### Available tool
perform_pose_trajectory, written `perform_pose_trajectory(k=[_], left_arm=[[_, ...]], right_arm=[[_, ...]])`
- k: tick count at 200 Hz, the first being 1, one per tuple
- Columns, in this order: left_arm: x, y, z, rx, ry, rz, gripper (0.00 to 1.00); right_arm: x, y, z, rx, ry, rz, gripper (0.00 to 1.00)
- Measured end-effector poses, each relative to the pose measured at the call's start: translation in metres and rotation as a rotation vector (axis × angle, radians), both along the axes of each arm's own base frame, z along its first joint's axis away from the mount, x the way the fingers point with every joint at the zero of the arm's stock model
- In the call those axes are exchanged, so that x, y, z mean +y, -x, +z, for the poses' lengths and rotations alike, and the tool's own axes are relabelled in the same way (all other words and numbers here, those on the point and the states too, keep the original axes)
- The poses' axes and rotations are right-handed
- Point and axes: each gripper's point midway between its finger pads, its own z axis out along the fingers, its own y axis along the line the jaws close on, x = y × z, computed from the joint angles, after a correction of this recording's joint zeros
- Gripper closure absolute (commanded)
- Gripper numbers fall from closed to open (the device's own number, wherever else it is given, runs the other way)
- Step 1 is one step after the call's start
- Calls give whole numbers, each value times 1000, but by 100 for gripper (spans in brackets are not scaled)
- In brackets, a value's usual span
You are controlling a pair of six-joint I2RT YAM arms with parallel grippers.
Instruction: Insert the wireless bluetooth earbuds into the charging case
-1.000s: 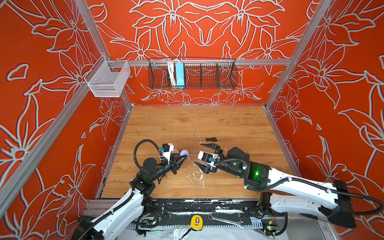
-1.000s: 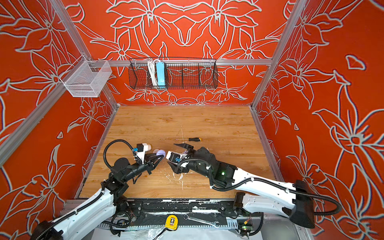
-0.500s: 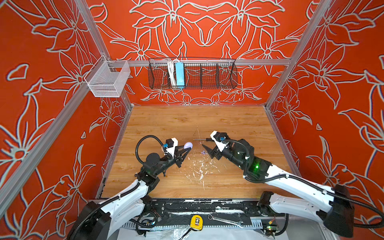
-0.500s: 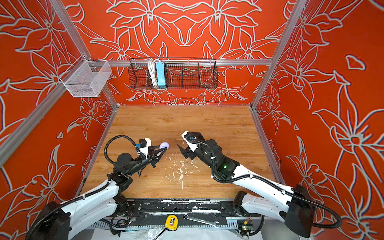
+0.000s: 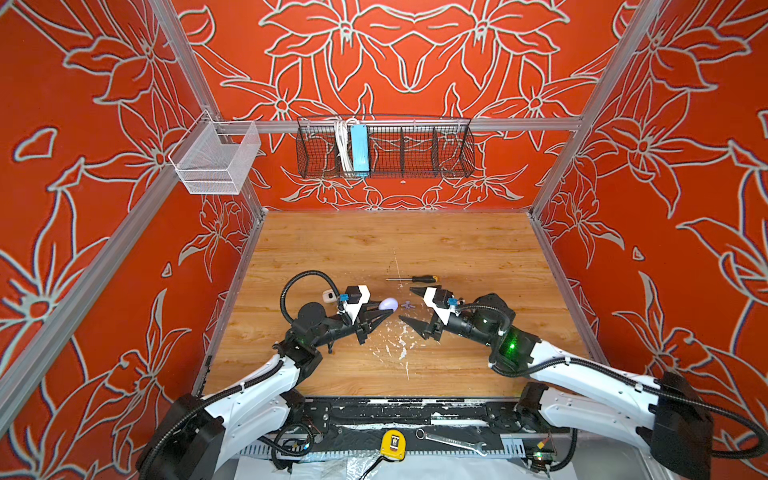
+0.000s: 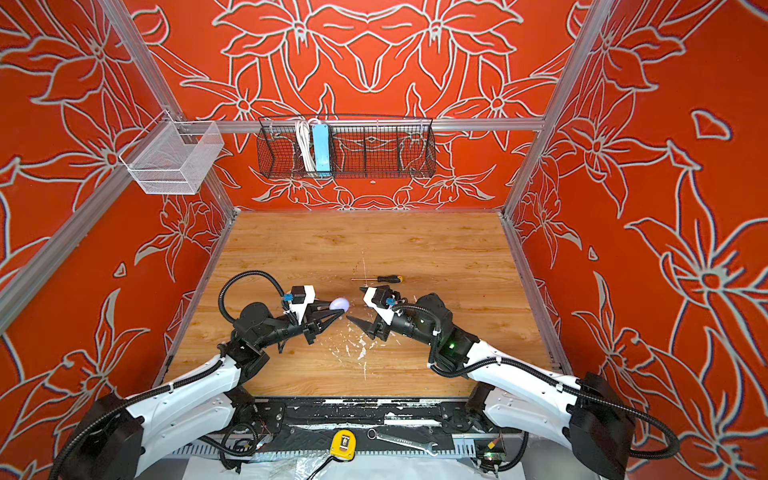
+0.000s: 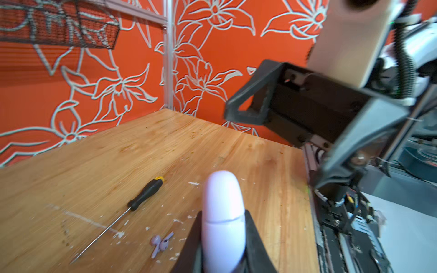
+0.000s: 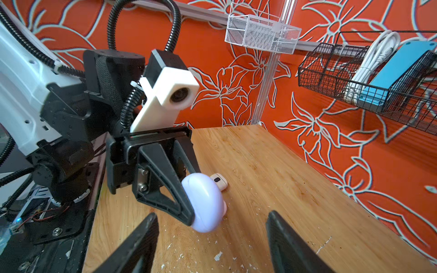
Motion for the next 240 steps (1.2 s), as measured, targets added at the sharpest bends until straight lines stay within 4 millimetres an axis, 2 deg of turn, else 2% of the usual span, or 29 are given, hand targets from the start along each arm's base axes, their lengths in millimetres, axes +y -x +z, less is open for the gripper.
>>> perform_pose_trajectory(k=[23,68,146,171,219,229,240], left_arm=[[-6,10,6,-23,-1,-48,100],[-14,22,2,-13,-27,-117,100],[-17,17,1,-12,-62,-98,100],[-21,25,-2,-6,-72,-136,100],[-20,19,-4,-7,-81,-105,100],[-19,18,-4,-9,-84,-98,100],[-18,16,-4,-15,-83,-86,100]], right_arm=[[2,0,-4,12,7,7,30],[2,-6,-9,26,24,-19,31],[2,-14,-9,34,41,-86,33],[-8,-31,-8,30,40,-194,33],[-16,-43,-15,39,63,-278,32],[-17,-44,-17,44,69,-290,29],[-19,-47,-17,59,72,-310,21]])
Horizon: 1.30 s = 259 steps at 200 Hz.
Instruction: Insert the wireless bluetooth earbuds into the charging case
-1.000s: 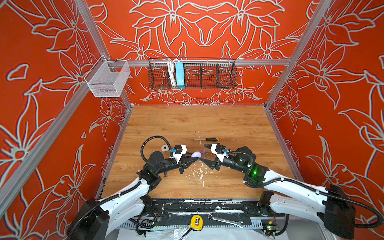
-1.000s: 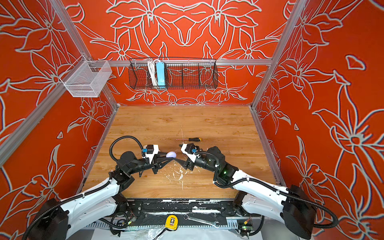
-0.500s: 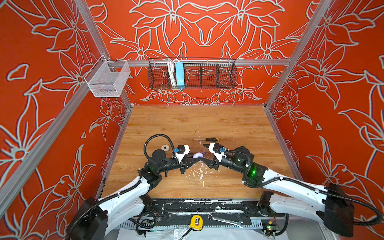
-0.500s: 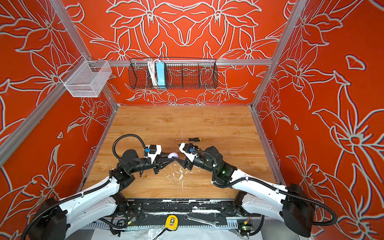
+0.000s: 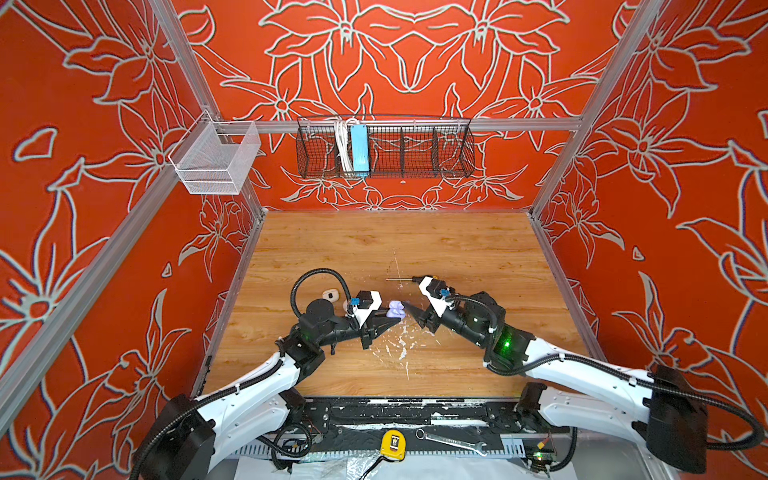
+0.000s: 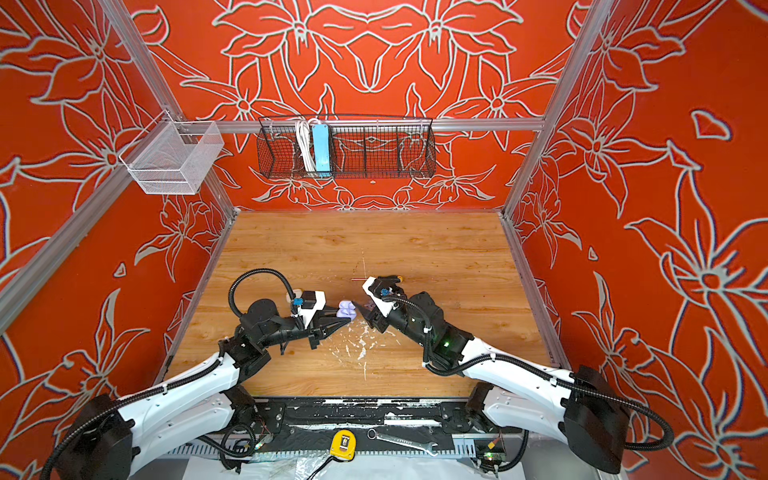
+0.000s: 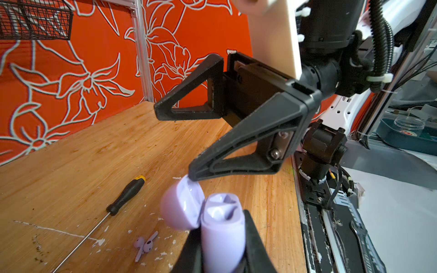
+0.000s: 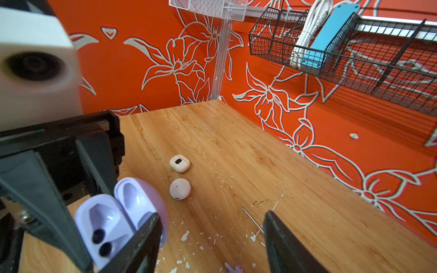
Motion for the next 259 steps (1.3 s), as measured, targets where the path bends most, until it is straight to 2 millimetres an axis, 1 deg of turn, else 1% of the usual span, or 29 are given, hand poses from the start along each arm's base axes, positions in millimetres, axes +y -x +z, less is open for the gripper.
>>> perform_pose_trajectory(k=[7,20,31,50,77,90,109,121,135,144,157,172,201,214,226,244,259], left_arm=[[1,-1,-1,-7,4,9,100],[3,-2,-3,-22,13,28,100],[4,3,-10,-29,21,21,100],[8,8,-20,-32,41,25,100],[16,-7,-31,0,67,80,100],[20,-14,-33,13,83,100,100],[21,-16,-29,11,105,98,100],[19,-12,-25,2,110,72,100],[14,-8,-14,-14,113,35,100],[11,-6,-6,-34,119,20,100],[11,-1,5,-69,134,12,100],[14,3,11,-98,146,25,100],[20,2,13,-116,145,69,100],[21,-1,12,-112,142,87,100],[22,-3,11,-111,141,97,100],[23,-4,11,-109,140,110,100],[23,-4,12,-108,140,115,100]], right_arm=[[-2,-2,0,11,1,-18,16],[-6,-7,0,38,0,-58,11],[-13,-15,4,54,-11,-119,7],[-27,-29,9,90,-31,-229,7],[-38,-37,15,144,-59,-318,6],[-42,-40,13,168,-62,-349,6],[-46,-44,1,219,-38,-393,8],[-47,-47,-11,261,-11,-410,9],[-45,-52,-29,317,24,-424,13],[-44,-56,-44,358,60,-432,14],[-40,-63,-69,425,119,-439,13],[-32,-72,-97,520,190,-438,15],[-14,-87,-138,672,263,-412,14],[-11,-90,-159,749,287,-405,17],[-11,-94,-178,820,310,-404,19],[-18,-99,-204,918,311,-415,23],[-24,-96,-215,979,311,-418,26]])
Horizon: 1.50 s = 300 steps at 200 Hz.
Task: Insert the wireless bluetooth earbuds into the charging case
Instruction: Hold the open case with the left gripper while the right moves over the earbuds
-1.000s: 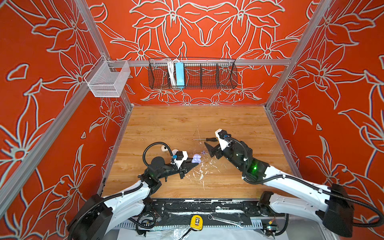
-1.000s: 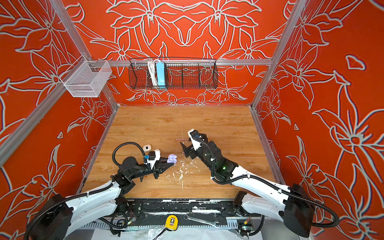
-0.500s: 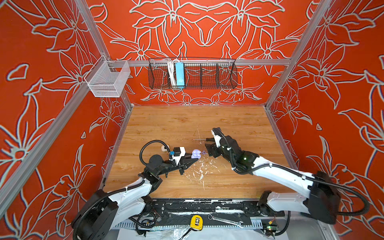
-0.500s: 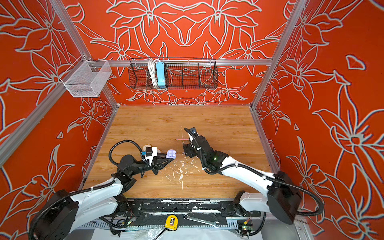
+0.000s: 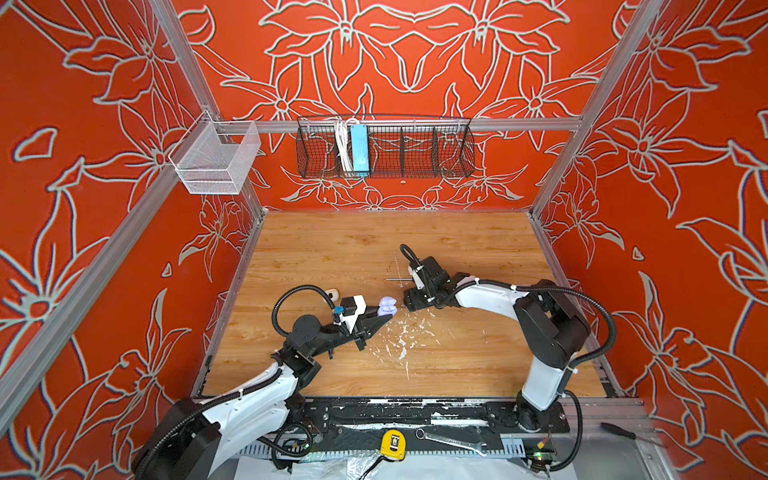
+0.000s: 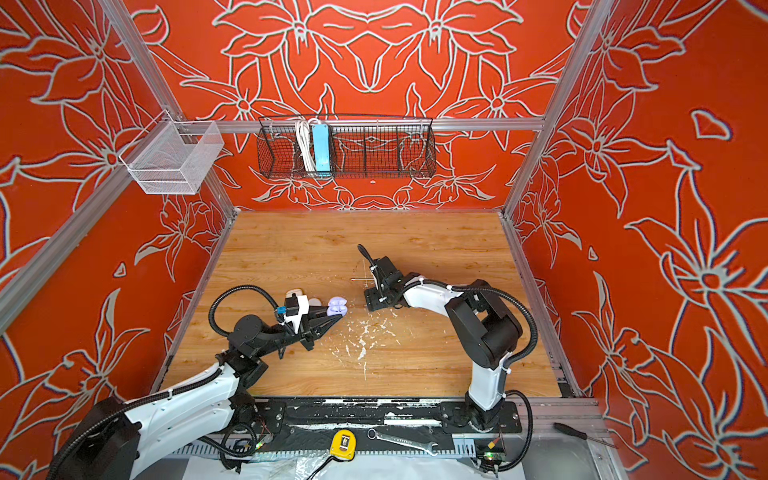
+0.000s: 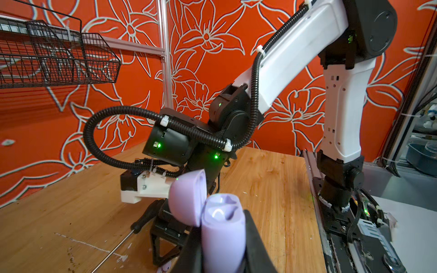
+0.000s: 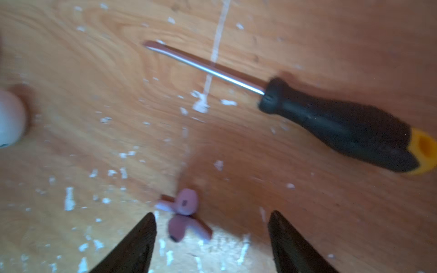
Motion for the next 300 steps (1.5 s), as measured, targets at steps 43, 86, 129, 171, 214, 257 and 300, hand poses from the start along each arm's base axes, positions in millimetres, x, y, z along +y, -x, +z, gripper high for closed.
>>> perform_pose_trajectory(k=[43,86,129,171,214,257,300], left_arm=[[3,-1,2,0,0,20,100],[6,1,8,-19,11,32,100],[7,2,9,-21,9,37,100],[8,3,9,-29,1,45,100],[8,2,8,-25,-4,50,100],[9,2,7,-27,-10,54,100],[9,2,5,-24,-16,55,100]], right_arm=[[6,10,-1,57,-48,25,31],[16,15,-4,101,-76,57,37],[28,20,-5,112,-75,86,38],[37,21,-5,117,-79,106,40],[41,26,-6,124,-80,114,49],[41,33,-7,126,-87,117,55],[38,37,-8,121,-68,115,56]])
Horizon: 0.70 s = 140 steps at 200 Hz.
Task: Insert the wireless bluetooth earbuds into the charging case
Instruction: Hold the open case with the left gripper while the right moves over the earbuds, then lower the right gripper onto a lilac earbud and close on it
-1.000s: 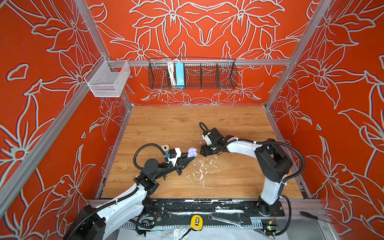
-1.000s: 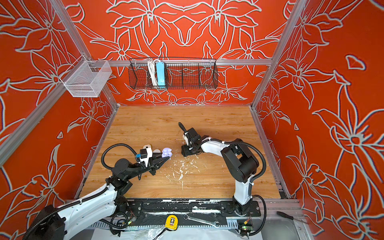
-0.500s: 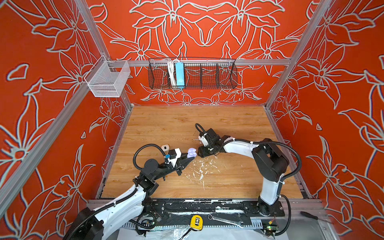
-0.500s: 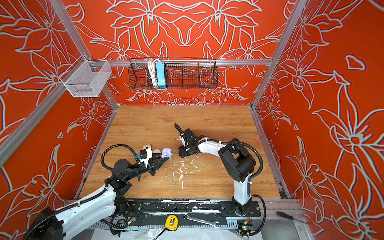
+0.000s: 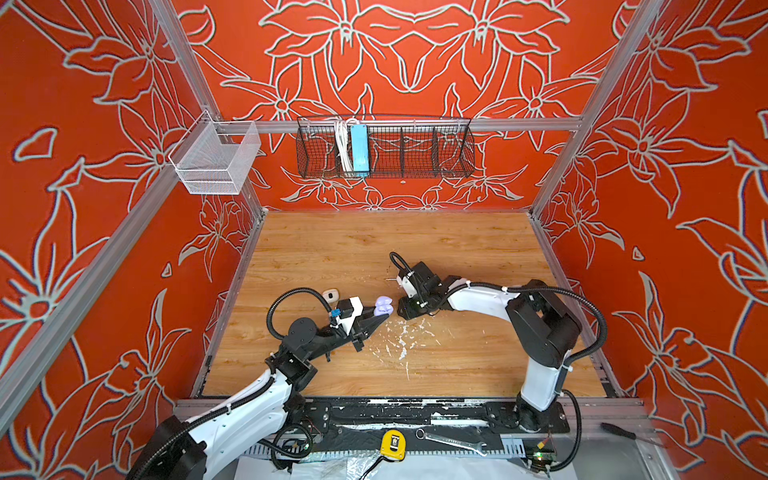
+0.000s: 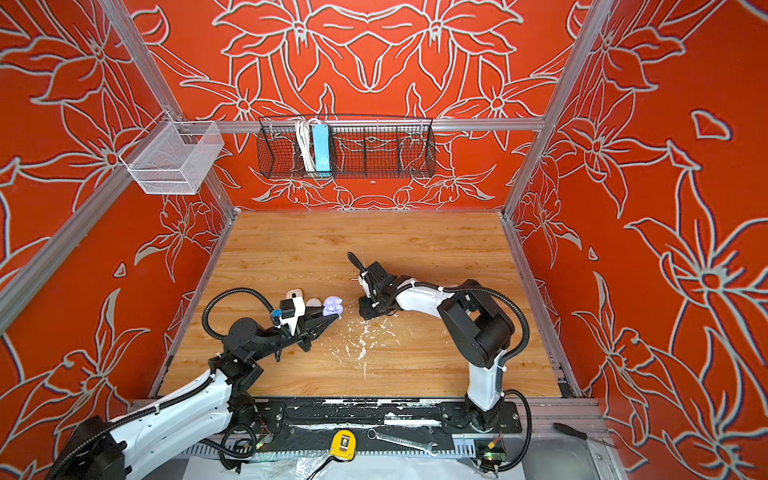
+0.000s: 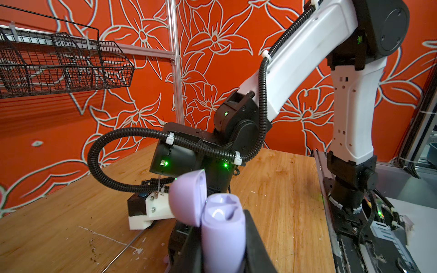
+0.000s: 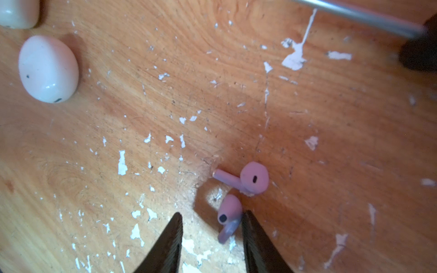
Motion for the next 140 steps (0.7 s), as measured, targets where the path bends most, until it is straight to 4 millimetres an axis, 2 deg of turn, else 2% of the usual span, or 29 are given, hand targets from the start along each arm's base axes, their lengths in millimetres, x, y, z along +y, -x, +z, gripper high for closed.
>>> perform_pose_trajectory(k=[61,98,140], left_arm=[[0,0,-1,6,-3,1,100],[1,1,2,-4,3,2,100],[1,1,2,-3,3,7,100]], right_arm=[[1,-14,-1,-26,60,-2,57],[0,-15,-2,-29,75,2,64],[-1,-14,-3,-28,84,2,66]])
